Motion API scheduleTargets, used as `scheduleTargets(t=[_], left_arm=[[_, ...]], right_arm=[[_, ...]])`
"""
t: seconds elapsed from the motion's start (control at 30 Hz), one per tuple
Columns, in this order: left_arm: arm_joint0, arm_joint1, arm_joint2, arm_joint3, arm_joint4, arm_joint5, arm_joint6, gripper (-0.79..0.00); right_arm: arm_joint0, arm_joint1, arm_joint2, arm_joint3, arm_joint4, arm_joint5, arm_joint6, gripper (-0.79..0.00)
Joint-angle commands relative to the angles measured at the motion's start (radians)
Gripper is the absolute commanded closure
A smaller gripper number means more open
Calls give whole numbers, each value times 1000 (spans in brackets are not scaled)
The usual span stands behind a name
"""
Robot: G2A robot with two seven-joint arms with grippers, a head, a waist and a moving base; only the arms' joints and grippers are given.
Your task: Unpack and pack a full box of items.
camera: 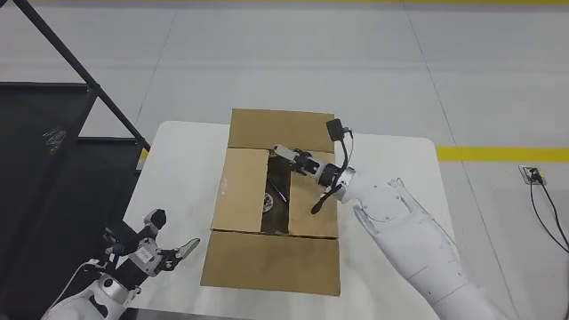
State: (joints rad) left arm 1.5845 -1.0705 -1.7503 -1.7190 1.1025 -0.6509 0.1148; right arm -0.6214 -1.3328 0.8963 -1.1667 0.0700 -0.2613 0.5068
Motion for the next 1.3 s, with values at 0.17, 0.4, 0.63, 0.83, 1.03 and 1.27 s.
scheduleTargets(t=[0.17,0.4,0.63,0.83,1.03,1.27], left_arm=[[-7,4,-39,31,-59,-16,-18,-785],[-21,8,-28,34,-46,-56,-24,-785],[-31,8,3,19,-17,-73,-28,-785],[-31,8,31,2,10,-77,-33,-785],[-30,8,58,-28,42,-67,-40,-785],[-43,4,108,-62,70,-5,-67,-785]], right_arm=[[-36,-7,-43,-73,-68,156,33,-785],[2,-45,-99,19,-24,177,29,-785],[41,-88,-126,148,119,86,79,-785],[71,-124,-122,240,275,27,130,-785],[95,-147,-108,281,373,-27,185,-785],[106,-168,-110,251,391,-71,184,-785]])
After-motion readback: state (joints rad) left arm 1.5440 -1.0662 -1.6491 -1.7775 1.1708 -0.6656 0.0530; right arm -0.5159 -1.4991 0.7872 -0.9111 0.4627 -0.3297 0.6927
